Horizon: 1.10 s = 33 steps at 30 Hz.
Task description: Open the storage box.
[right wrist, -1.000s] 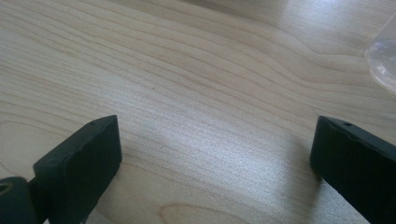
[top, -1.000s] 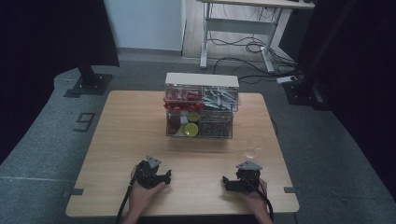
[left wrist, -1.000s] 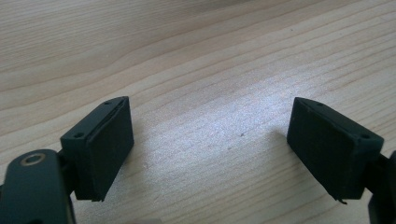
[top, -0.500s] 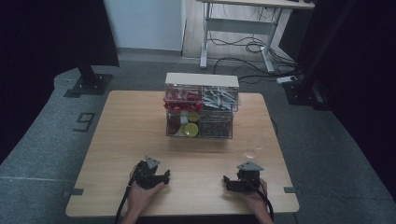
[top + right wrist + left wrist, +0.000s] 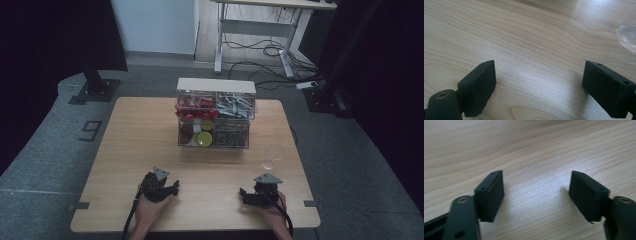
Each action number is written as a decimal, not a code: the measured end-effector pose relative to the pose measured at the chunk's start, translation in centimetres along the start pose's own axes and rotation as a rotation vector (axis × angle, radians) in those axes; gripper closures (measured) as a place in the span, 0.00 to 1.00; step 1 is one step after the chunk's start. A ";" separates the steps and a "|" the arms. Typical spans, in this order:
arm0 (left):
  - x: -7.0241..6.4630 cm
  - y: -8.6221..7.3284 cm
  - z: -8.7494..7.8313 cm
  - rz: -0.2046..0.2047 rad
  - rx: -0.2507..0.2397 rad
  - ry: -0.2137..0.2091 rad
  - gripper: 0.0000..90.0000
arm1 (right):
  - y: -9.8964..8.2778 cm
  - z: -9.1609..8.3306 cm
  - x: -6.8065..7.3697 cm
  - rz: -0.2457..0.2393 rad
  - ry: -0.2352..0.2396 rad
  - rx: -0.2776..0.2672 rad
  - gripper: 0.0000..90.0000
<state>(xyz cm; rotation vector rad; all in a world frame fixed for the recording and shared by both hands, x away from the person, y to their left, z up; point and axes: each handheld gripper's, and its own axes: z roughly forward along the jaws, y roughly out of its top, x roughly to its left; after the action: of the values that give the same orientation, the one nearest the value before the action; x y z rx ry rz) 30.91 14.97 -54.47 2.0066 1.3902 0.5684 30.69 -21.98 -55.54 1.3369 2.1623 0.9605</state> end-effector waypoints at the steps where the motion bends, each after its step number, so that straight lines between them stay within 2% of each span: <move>1: 0.1 0.0 -0.1 -0.004 -0.003 0.011 0.43 | 0.0 0.0 0.0 0.000 0.003 -0.001 0.14; 5: 0.8 0.0 -0.5 -0.024 -0.011 0.005 0.52 | 0.0 0.0 0.0 0.000 0.005 -0.002 0.14; 10: 1.2 0.3 -1.6 -0.045 -0.069 -0.006 0.61 | 0.0 0.0 0.0 -0.001 0.005 -0.002 0.14; 17: 1.7 0.7 -3.2 -0.058 -0.133 -0.061 0.80 | 0.0 0.0 0.0 0.001 0.000 -0.002 0.14; 22: 1.9 0.9 -4.2 -0.069 -0.160 -0.080 0.89 | 0.0 0.0 0.0 -0.001 0.001 -0.004 0.15; 26: 2.0 1.1 -4.7 -0.079 -0.185 -0.075 0.92 | 0.0 0.0 0.0 -0.002 0.002 -0.004 0.15; 33: 1.9 1.5 -5.3 -0.065 -0.210 -0.081 0.97 | 0.0 0.0 0.0 -0.002 0.002 -0.004 0.15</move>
<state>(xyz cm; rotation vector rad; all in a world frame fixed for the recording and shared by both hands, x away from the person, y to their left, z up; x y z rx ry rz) 29.09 17.73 -49.67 1.7920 1.2870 0.5725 30.68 -21.99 -55.52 1.3330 2.1616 0.9650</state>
